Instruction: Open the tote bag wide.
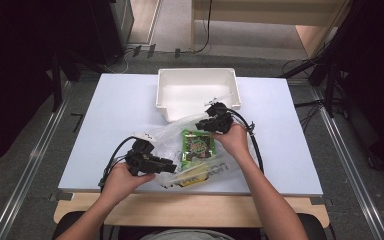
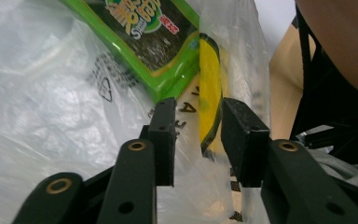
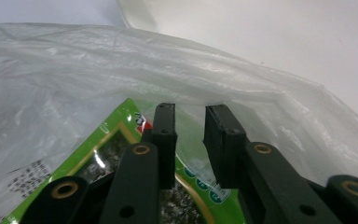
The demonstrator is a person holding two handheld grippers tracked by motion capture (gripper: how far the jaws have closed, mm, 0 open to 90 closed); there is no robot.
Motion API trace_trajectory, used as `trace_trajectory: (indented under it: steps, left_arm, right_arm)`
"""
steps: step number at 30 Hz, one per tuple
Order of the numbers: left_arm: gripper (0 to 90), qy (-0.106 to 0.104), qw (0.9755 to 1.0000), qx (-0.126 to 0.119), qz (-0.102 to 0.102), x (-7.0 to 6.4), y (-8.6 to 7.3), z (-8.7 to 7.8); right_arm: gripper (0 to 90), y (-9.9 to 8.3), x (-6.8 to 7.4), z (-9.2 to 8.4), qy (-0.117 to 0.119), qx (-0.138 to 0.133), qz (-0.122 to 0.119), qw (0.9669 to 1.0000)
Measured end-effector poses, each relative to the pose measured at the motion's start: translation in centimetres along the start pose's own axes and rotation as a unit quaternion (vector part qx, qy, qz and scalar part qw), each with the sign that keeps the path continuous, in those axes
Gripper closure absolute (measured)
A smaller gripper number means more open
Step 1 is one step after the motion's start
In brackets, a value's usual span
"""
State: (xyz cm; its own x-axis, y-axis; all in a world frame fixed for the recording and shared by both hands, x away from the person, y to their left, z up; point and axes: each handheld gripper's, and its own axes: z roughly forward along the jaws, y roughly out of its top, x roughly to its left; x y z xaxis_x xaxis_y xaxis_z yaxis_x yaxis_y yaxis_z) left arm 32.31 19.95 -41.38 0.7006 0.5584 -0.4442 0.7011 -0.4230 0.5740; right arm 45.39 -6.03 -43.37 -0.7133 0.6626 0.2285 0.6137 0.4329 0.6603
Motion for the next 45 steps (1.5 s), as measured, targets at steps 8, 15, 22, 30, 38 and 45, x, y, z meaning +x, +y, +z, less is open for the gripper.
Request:
trace_trajectory:
  steps: [8, 15, 22, 30, 38, 45]
  left_arm:
    - [60.5, 0.004, 0.9999, -0.012, 0.009, -0.4, 2.0, -1.5]
    - [62.4, 0.014, 0.9997, -0.011, 0.019, -0.3, 4.0, -1.9]
    - [76.2, 0.025, 0.9987, -0.012, 0.043, 0.1, 6.3, -2.2]
    - [81.3, 0.041, 0.9974, -0.022, 0.055, 1.0, 9.3, -2.1]
    - [85.8, 0.052, 0.9968, -0.019, 0.058, 2.2, 11.9, -1.0]
    - [90.0, 0.053, 0.9969, -0.013, 0.057, 3.7, 13.5, 0.6]
  right_arm:
    - [67.6, -0.3, 0.9, -1.4, 0.01, -0.004, -0.007, 0.9999]
    - [66.5, -1.0, 1.5, -2.8, 0.014, -0.012, -0.012, 0.9998]
    - [69.0, -2.6, 1.6, -3.8, 0.014, -0.01, -0.009, 0.9998]
    - [82.5, -4.1, 2.5, -4.4, 0.009, -0.016, -0.024, 0.9996]
    - [87.5, -5.0, 2.5, -4.9, 0.011, -0.015, -0.007, 0.9998]
    - [89.8, -5.7, 2.7, -5.0, 0.017, -0.016, 0.0, 0.9997]
